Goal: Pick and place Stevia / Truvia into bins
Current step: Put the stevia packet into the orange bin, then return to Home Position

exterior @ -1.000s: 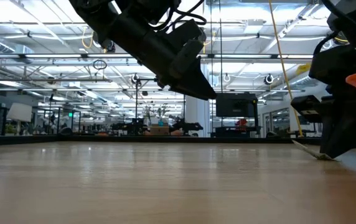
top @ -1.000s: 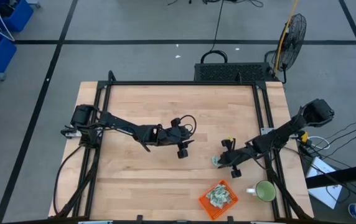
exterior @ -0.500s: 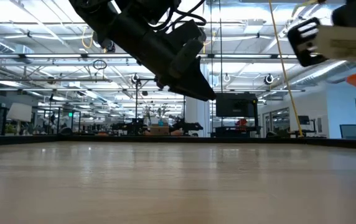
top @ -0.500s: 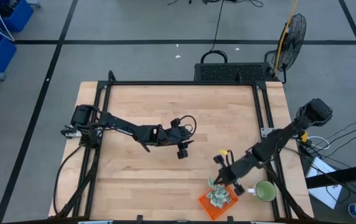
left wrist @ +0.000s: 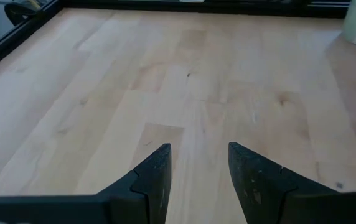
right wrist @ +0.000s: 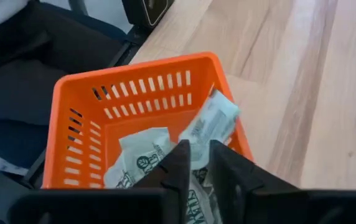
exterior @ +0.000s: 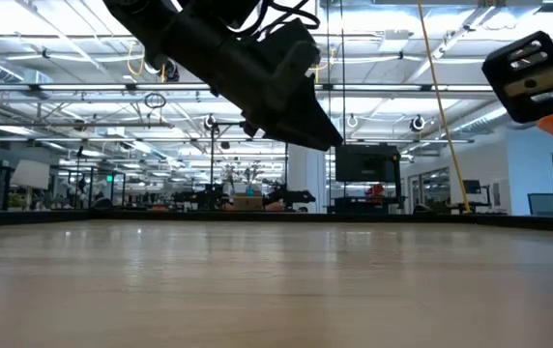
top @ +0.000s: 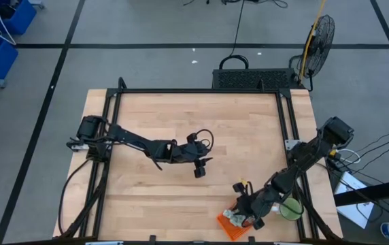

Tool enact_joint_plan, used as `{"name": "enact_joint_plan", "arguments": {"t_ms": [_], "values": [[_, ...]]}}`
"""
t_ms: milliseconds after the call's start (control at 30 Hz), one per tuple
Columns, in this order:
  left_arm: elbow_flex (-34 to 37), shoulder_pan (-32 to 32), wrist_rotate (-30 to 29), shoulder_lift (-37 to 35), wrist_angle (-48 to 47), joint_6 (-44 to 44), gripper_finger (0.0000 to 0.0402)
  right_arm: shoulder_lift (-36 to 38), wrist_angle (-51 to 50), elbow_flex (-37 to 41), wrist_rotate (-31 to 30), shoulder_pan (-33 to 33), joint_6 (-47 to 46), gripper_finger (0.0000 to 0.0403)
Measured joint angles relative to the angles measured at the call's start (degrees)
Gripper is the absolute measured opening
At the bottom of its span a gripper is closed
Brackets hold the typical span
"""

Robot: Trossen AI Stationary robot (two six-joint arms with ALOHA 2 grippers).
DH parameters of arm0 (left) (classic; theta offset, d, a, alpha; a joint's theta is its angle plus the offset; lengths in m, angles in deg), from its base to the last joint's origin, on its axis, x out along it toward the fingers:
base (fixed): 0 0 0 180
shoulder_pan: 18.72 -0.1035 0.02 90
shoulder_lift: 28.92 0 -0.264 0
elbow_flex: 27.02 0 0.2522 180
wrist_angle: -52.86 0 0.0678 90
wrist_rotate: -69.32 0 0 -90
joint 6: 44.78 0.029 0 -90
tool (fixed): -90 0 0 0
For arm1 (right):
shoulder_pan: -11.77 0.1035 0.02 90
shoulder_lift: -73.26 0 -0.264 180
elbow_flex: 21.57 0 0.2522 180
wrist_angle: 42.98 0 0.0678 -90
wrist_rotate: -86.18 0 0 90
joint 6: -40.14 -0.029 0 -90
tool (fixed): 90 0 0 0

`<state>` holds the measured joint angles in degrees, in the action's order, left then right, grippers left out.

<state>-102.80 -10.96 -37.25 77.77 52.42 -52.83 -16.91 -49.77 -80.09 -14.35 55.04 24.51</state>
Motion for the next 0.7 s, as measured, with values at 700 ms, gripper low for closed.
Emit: {"name": "enact_joint_plan", "arguments": {"t_ms": [700], "values": [[0.0, 0.5, 1.2, -19.0, -25.5, -1.7, 0.0166, 27.9, -15.2, 0.0, 1.4, -1.7, 6.3, 0.0103]]}}
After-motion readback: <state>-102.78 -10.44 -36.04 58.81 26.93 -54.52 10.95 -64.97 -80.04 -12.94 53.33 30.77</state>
